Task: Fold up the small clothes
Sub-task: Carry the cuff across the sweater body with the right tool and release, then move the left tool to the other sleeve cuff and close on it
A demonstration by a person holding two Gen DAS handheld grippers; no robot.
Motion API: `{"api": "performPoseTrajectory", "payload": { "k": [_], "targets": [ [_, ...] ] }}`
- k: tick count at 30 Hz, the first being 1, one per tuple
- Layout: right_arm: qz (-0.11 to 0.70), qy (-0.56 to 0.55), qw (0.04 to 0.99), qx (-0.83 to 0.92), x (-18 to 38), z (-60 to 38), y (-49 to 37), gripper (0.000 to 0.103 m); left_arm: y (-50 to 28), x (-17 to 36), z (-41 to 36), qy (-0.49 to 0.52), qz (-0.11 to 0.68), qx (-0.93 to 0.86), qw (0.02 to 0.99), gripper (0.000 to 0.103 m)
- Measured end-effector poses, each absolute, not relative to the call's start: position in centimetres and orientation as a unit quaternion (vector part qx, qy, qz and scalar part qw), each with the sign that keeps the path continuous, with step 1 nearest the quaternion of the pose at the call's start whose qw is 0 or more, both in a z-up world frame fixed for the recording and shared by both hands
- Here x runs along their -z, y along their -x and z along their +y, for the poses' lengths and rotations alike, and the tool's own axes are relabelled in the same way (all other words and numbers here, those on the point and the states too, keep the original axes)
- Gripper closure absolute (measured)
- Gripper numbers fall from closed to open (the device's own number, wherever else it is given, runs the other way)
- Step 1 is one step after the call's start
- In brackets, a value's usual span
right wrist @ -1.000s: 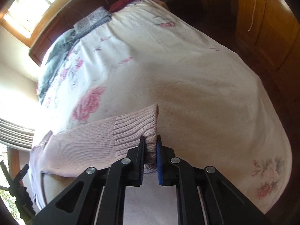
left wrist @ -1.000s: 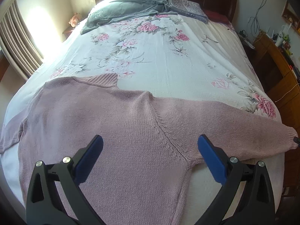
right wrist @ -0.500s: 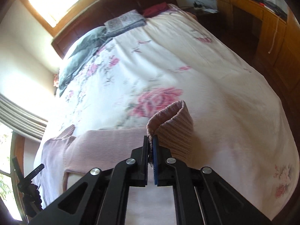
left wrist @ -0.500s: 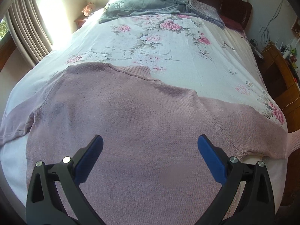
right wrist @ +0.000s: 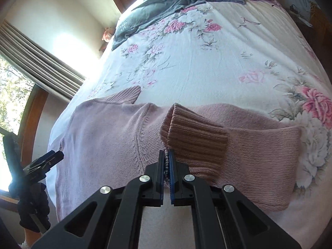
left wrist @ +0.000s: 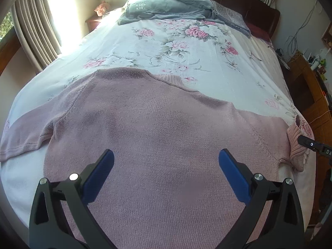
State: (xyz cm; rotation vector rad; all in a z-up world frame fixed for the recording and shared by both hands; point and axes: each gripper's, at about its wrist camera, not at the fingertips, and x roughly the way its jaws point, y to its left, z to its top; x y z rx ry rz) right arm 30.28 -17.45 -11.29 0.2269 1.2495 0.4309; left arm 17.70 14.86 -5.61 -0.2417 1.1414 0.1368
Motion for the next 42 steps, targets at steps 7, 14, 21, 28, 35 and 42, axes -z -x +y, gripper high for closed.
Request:
{"api": "performPoseTrajectory", "payload": {
  "k": [7,14,21,28,35,42],
  "targets": [
    [0.564,-0.167,0.768,-0.255,11.4,-18.8,-28.5,0.077,-19.3,5.0,10.2,0.134,0.546,-0.002,0.827,0.003],
    [0.535,-0.166,0.806,-0.190,9.3,-27.0,-24.0,0.060,-23.3,6.2,0.9,0.145,0.580,0.095,0.796,0.003],
    [0.533,-0.210,0.810,-0.125,10.9,-34.6,-19.2,0.054,-26.9,10.7,-5.3,0.151,0.639,0.120,0.745,0.004],
    [0.529,-0.229,0.811,-0.098,12.3,-37.5,-17.1,0.054,-27.7,11.2,-8.5,0.141,0.651,0.146,0.731,0.028],
    [0.520,-0.247,0.811,-0.104,12.5,-37.2,-17.1,0.054,-28.1,10.7,-10.0,0.091,0.648,0.125,0.746,0.100],
    [0.518,-0.255,0.810,-0.101,12.3,-36.8,-17.4,0.054,-26.9,6.1,-7.8,0.137,0.581,0.169,0.784,0.100]
  ]
}}
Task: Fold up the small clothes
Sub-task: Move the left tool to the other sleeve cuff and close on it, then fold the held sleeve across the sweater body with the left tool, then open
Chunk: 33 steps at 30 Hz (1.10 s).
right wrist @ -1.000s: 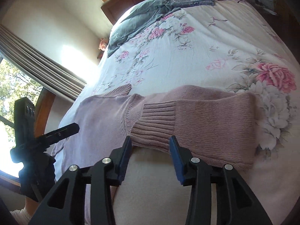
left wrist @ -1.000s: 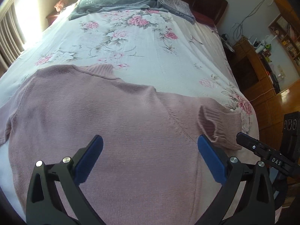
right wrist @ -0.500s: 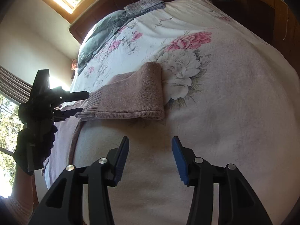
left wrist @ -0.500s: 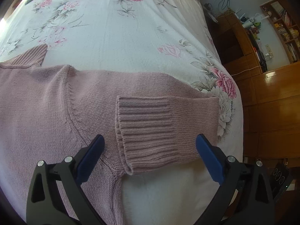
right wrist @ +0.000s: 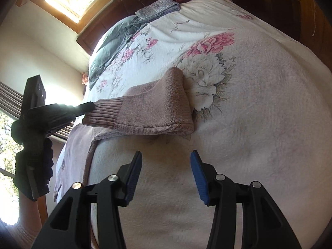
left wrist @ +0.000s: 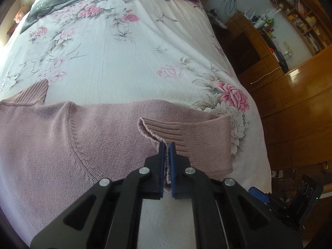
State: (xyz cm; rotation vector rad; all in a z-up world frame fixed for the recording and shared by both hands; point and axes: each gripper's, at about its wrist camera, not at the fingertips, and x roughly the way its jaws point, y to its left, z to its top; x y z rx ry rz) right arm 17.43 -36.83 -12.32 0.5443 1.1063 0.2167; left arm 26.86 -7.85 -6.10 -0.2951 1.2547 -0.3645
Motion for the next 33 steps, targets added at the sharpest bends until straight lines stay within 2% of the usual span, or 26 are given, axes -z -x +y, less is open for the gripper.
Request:
{"api": "performPoseTrajectory", "payload": {
  "k": [6,18,26,33],
  "targets": [
    [0.515,-0.247,0.813,-0.109,11.6,-35.8,-17.6,0.053,-26.3,2.4,-1.7,0.171,0.536,0.144,0.814,0.100],
    [0.520,-0.215,0.812,-0.154,10.6,-30.1,-20.3,0.053,-25.0,-1.5,17.7,0.203,0.483,-0.005,0.852,0.101],
    [0.513,-0.191,0.811,-0.205,9.0,-22.7,-24.2,0.053,-24.5,0.4,28.7,0.230,0.478,-0.107,0.841,0.101],
    [0.536,-0.187,0.786,-0.243,10.9,-15.9,-28.5,0.053,-23.7,6.0,32.8,0.253,0.520,-0.147,0.803,0.100]
  ]
}}
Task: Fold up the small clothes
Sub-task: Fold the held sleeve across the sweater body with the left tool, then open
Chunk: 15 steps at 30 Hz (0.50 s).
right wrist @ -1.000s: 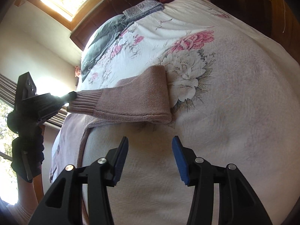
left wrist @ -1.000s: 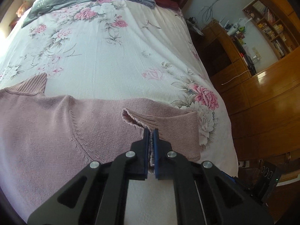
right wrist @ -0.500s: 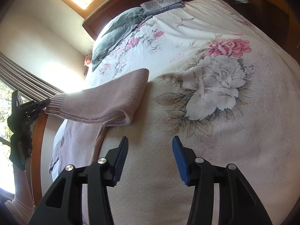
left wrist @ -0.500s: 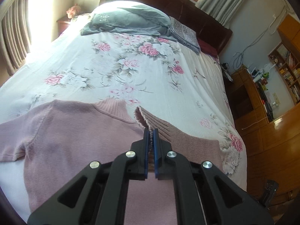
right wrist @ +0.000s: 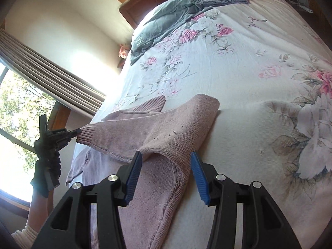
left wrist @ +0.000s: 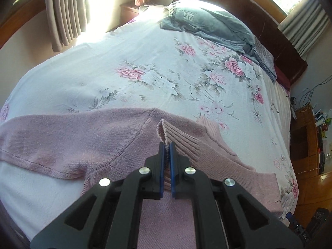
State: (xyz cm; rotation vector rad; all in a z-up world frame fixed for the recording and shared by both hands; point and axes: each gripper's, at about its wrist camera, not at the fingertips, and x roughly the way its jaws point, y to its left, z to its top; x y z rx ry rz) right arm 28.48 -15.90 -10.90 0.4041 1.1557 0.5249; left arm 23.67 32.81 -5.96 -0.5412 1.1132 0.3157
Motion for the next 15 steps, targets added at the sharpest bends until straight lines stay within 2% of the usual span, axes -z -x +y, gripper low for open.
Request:
{"api": "performPoseTrajectory", "payload": {
  "k": [4,6,12,15],
  "targets": [
    [0.605,-0.108,0.760,-0.211,15.1,-13.5,-28.8,0.056,-22.5,7.6,33.6,0.224,0.537,-0.180,0.793,0.099],
    [0.602,-0.082,0.765,-0.214,15.9,-13.1,-28.0,0.057,-21.9,7.1,33.6,0.209,0.535,-0.180,0.799,0.097],
    [0.546,-0.088,0.801,-0.229,9.5,-13.3,-27.6,0.055,-22.6,5.5,29.3,0.185,0.529,-0.105,0.822,0.080],
    [0.529,-0.139,0.793,-0.267,7.2,-12.7,-29.2,0.052,-23.7,6.7,26.6,0.172,0.541,-0.070,0.820,0.079]
  ]
}}
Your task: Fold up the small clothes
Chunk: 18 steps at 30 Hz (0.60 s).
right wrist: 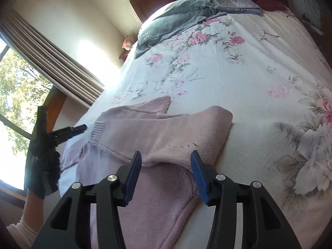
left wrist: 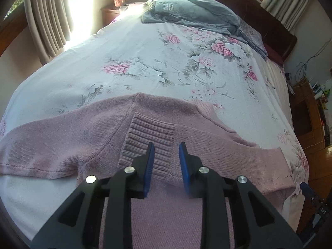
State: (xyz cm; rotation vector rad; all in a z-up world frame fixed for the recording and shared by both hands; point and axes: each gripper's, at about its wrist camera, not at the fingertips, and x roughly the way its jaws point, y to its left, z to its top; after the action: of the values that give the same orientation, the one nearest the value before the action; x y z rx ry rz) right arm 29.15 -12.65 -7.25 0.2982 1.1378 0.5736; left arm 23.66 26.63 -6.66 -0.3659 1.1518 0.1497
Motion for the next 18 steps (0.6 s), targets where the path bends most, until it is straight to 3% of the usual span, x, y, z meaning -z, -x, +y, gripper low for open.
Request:
{"api": "performPoseTrajectory", "payload": {
  "k": [9,15,16,18],
  "targets": [
    [0.609,-0.151,0.747,-0.220,15.7,-12.3,-29.6,0.055,-23.9,13.3,26.6,0.172,0.591,-0.078,0.784,0.080],
    [0.597,-0.200,0.746,-0.217,14.8,-13.4,-29.9,0.055,-23.5,13.0,27.2,0.184,0.585,-0.066,0.787,0.079],
    [0.590,-0.190,0.755,-0.214,13.8,-13.1,-29.7,0.053,-23.1,12.4,27.5,0.192,0.582,-0.062,0.787,0.078],
    [0.571,-0.181,0.770,-0.222,11.8,-12.4,-29.0,0.049,-21.5,10.8,28.6,0.210,0.564,-0.058,0.796,0.061]
  ]
}}
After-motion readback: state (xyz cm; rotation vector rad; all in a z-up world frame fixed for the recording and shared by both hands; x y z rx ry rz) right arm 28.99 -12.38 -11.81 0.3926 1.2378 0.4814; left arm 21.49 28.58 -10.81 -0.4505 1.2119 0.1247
